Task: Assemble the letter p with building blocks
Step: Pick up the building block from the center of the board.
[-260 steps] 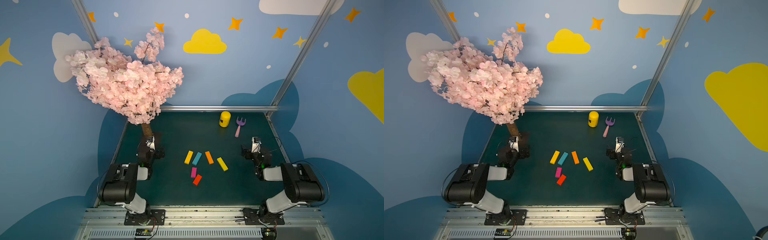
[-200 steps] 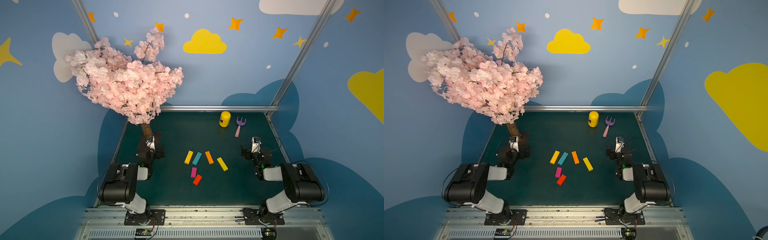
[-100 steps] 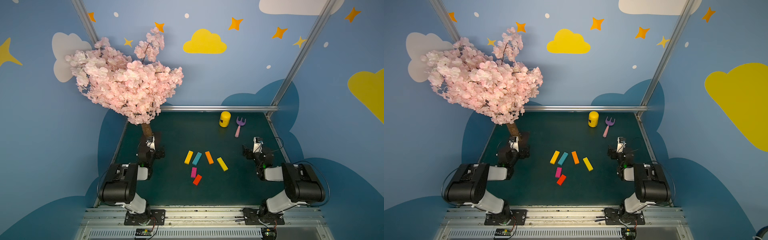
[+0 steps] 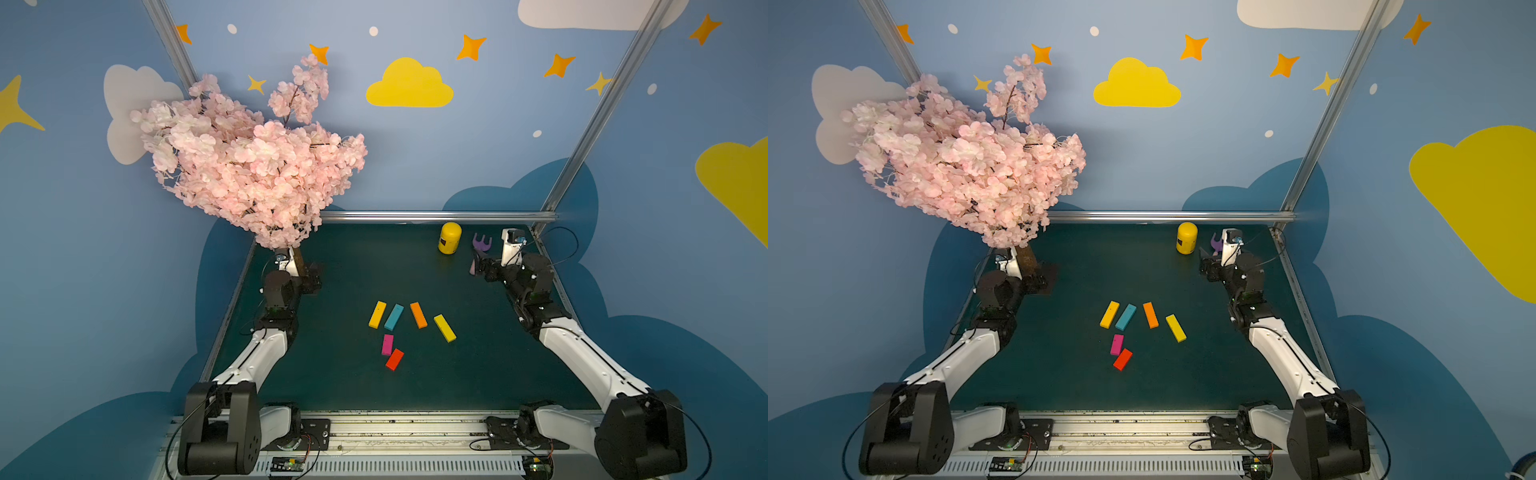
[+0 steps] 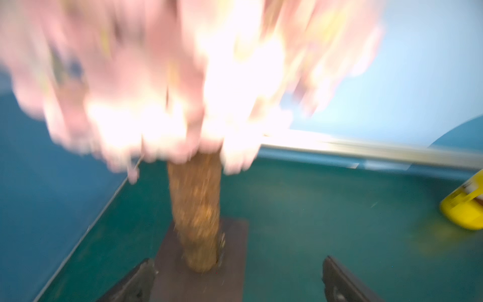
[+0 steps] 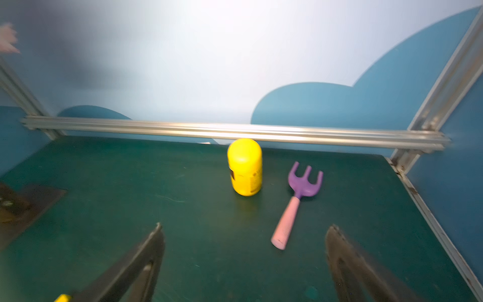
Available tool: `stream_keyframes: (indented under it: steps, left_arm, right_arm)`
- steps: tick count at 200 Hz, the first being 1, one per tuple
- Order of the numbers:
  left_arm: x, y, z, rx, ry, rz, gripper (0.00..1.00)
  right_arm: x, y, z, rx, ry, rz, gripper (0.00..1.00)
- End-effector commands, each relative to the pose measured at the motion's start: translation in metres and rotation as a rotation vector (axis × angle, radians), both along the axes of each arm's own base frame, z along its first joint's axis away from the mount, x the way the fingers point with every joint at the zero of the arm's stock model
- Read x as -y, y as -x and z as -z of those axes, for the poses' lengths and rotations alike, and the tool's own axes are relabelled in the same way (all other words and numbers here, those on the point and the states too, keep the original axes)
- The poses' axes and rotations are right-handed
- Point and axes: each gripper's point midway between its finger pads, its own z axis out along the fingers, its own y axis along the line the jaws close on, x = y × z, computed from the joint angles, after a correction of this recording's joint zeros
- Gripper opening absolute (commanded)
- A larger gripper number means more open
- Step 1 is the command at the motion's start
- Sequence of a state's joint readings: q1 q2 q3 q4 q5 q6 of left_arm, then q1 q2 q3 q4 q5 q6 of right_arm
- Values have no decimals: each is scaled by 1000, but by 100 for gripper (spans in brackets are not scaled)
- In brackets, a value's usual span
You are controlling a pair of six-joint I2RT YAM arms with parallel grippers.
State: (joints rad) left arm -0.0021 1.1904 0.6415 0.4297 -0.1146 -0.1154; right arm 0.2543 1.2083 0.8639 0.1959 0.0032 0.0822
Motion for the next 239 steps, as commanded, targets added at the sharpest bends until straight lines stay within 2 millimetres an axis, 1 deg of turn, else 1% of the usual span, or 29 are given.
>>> stream_keyframes:
  steps: [1,20,29,48,62,75,92,113,131,149,162,177,191,205,231,239]
  left_arm:
    - [26,8,3,-114,110,94,100]
    - [54,11,-4,-139,169,199,100]
    - [68,13,-1,-173,175,238,100]
    - [97,20,9,-250,149,315,100]
    - [115,26,18,-299,132,351,100]
    - [132,30,27,-337,126,395,100]
    - [145,34,40,-374,105,403,100]
    - [161,37,54,-410,88,431,100]
    - [171,38,61,-433,82,455,100]
    - [180,40,65,-450,76,478,100]
    - [182,40,67,-454,72,475,100]
    - [183,40,68,-452,73,473,100]
    - [183,40,68,-447,76,468,100]
    - [183,40,69,-444,77,466,100]
    - [182,41,72,-450,73,468,100]
    - [182,42,73,-453,70,466,100]
  right_arm:
    - [-25,27,74,-373,14,-102,96]
    - [-52,40,96,-490,13,-190,96]
    - [-63,48,108,-537,29,-226,96]
    - [-76,66,134,-640,104,-244,92]
    - [-82,82,152,-726,149,-245,88]
    - [-83,96,166,-820,177,-237,88]
    - [-83,110,180,-926,209,-237,85]
    - [-82,120,197,-994,246,-219,84]
    - [-82,124,204,-1036,255,-207,84]
    - [-86,126,209,-1064,235,-216,83]
    - [-89,128,213,-1091,220,-222,82]
    - [-92,131,221,-1120,213,-224,79]
    - [-94,132,229,-1144,215,-224,73]
    - [-95,131,235,-1159,218,-216,65]
    - [-94,129,246,-1188,241,-192,55]
    - [-93,129,249,-1197,249,-183,48]
